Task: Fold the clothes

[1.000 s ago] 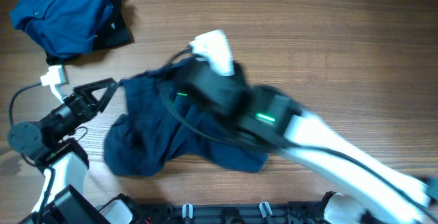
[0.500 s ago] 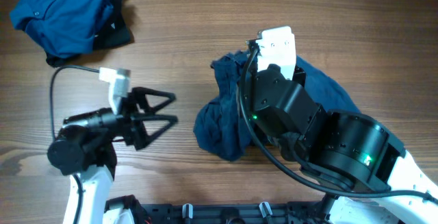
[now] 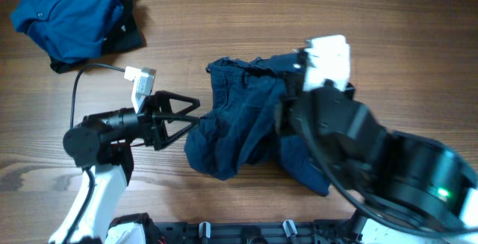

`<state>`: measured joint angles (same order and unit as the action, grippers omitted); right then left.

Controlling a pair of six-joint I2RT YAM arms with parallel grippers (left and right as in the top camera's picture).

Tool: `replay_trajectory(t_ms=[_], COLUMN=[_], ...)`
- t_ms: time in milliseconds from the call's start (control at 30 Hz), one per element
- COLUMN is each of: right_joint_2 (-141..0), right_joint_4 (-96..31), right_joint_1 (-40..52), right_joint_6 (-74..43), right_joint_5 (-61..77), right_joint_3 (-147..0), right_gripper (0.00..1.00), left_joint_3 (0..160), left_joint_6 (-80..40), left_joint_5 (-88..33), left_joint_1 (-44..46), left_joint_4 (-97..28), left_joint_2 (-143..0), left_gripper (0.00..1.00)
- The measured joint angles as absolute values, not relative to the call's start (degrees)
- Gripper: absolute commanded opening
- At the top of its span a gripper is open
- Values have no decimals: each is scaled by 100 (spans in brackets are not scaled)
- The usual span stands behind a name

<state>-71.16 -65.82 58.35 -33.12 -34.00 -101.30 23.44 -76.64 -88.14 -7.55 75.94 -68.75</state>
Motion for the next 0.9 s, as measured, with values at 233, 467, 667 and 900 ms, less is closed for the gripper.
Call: replay_trajectory(t_ms=[233, 467, 667, 900], right_joint_2=[-6735, -6731, -6731, -6751], right_joint_4=[-6925, -6987, -6984, -6908], right_joint_1=[5835, 5835, 5835, 5835], right_joint_6=[-3505, -3581, -3599, -3599], right_joint_5=[-2991, -2714, -2676, -2674], right_joint_3=[-10130, -10130, -10130, -10130], right_gripper=[4, 4, 4, 4], left_joint_3=[2355, 2364, 2429, 3411], left_joint_6=[-7312, -6989, -6740, -6785], left_joint_5=[-8283, -7408, -7137, -7242], left_joint_1=[-755, -755, -755, -755], left_joint_4=[7085, 5905, 5887, 5878], left_joint_2=[-7730, -7996, -7994, -7992], left_gripper=[99, 99, 99, 100])
